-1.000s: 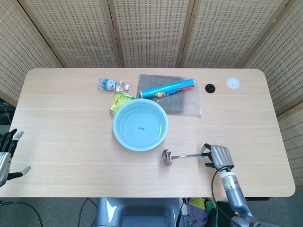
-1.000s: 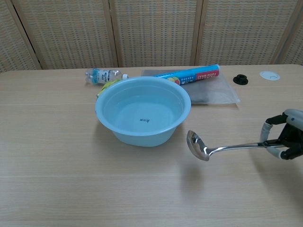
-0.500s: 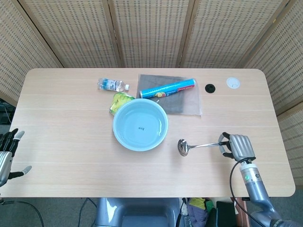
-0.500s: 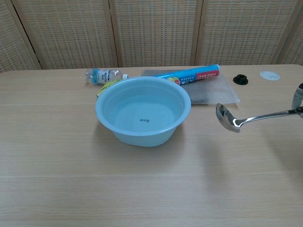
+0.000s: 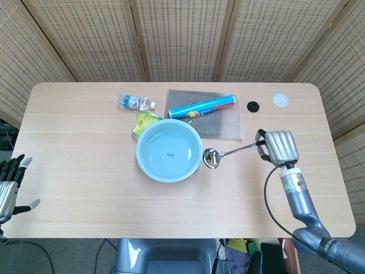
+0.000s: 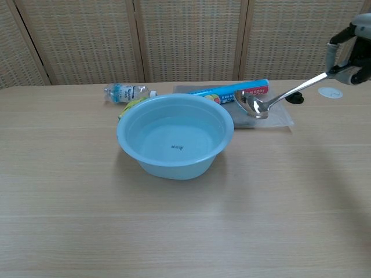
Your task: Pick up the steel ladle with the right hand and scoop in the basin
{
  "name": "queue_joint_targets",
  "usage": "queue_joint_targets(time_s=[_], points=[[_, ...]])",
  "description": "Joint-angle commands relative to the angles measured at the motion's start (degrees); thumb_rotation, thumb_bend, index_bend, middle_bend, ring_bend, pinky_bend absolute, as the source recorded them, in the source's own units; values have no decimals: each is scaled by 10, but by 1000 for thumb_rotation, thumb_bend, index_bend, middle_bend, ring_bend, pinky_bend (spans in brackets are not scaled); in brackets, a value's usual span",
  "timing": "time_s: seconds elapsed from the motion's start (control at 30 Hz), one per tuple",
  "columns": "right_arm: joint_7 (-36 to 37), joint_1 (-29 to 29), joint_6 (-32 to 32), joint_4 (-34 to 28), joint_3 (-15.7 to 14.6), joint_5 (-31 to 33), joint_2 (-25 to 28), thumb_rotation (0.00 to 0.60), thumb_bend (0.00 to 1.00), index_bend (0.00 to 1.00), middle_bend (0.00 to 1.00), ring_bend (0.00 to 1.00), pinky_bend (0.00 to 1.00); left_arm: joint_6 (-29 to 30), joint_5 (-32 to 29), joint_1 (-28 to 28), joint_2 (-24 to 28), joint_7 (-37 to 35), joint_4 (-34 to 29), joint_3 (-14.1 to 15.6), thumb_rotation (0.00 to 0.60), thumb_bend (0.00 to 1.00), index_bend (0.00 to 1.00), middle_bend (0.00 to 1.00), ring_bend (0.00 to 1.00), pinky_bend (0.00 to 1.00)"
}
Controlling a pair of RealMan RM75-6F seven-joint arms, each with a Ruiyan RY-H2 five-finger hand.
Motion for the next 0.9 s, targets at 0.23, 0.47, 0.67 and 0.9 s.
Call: queue_joint_targets(time_s=[0.23,0.47,0.67,0.9], points=[[-193,165,-9,16,44,171,-104,600,899,784,995,965,1000,-28,-36,-13,0,-8,10,-12,600,0,0,0,0,0],[-232,226,21,97,34,201,-185,600,918,786,995,965,1000,-44,-57,-18,4,-23,19,-18,600,0,0,0,0,0],[-234,239,40,157,13,174,-221,600,918,786,995,965,1000,-52,-64,-21,4,-28,23,-19,600,0,0,0,0,0],[-238,245,76,254,-22,114,-274,600,918,786,995,965,1000,-56,-67,-24,3,-25,24,-18,600,0,0,0,0,0]])
